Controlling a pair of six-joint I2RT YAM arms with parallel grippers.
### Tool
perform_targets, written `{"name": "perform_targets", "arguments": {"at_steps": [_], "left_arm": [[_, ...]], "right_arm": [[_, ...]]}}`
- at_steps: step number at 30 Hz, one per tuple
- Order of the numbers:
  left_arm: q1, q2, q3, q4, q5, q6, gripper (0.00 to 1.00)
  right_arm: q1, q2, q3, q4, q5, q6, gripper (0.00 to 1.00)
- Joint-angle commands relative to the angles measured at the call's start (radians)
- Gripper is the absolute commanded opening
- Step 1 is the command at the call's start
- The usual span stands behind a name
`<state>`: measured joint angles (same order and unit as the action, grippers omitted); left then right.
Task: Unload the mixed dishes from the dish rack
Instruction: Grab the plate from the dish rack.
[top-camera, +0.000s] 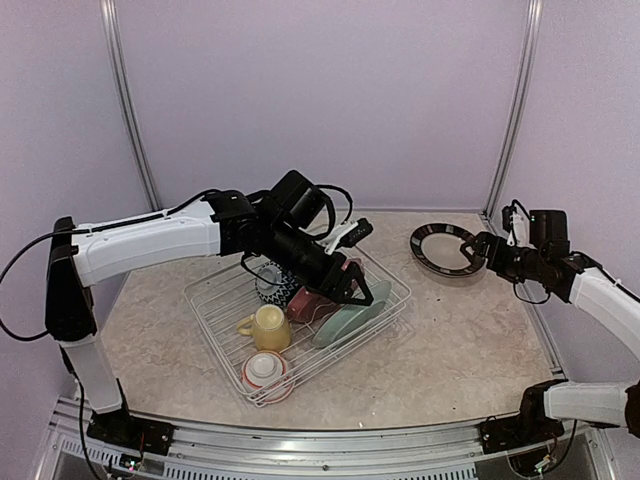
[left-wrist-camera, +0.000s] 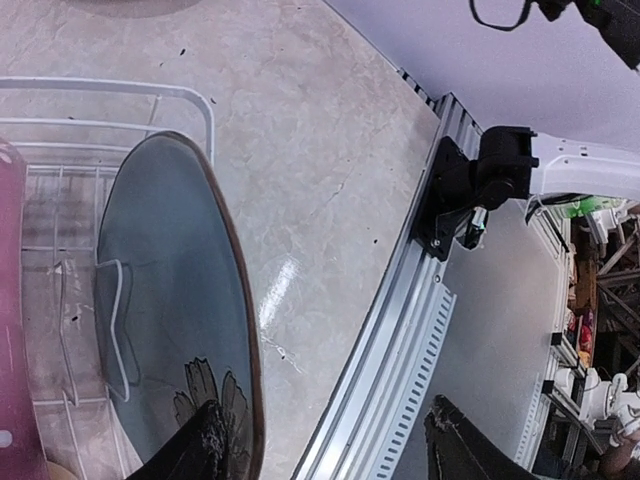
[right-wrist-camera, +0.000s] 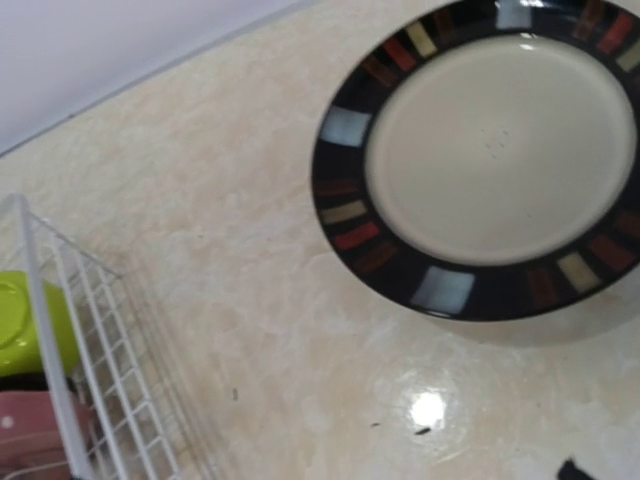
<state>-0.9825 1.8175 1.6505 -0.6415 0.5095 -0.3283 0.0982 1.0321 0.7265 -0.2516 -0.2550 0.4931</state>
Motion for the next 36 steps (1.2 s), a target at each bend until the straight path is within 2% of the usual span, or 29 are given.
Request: {"name": "perform_targets", "arguments": {"at_steps": [1, 4, 9, 15, 22, 31, 36], "left_arm": [[-0.027, 0.053, 0.073, -0.094, -0.169, 0.03, 0.59], [-0.055, 0.095, 0.106, -0.14, -0.279, 0.058, 0.54], [-0.089, 0.147, 0.132, -0.177, -0.364, 0.087, 0.4], [-0.095, 0.153, 0.128, -0.171, -0.395, 0.098, 0.18], [-0.096, 0.124, 0.118, -0.166, -0.386, 0.12, 0.0], [-0.09, 0.036, 0.099, -0.151, -0.337, 0.138, 0.0], [-0.066, -0.032, 0.099, -0.137, -0.278, 0.129, 0.0]], "right_arm": [[0.009, -0.048, 0.002, -0.032, -0.034, 0.005, 1.0], [0.009, -0.064, -0.001, -0.034, -0.041, 0.009, 1.0], [0.017, -0.071, -0.011, -0.038, -0.042, 0.027, 1.0], [0.055, -0.056, -0.02, -0.027, -0.006, 0.049, 1.0], [0.088, 0.003, 0.005, -0.012, 0.008, 0.051, 1.0], [0.107, 0.064, 0.065, -0.046, 0.04, 0.048, 1.0], [0.107, 0.076, 0.097, -0.116, 0.117, 0.053, 1.0]]}}
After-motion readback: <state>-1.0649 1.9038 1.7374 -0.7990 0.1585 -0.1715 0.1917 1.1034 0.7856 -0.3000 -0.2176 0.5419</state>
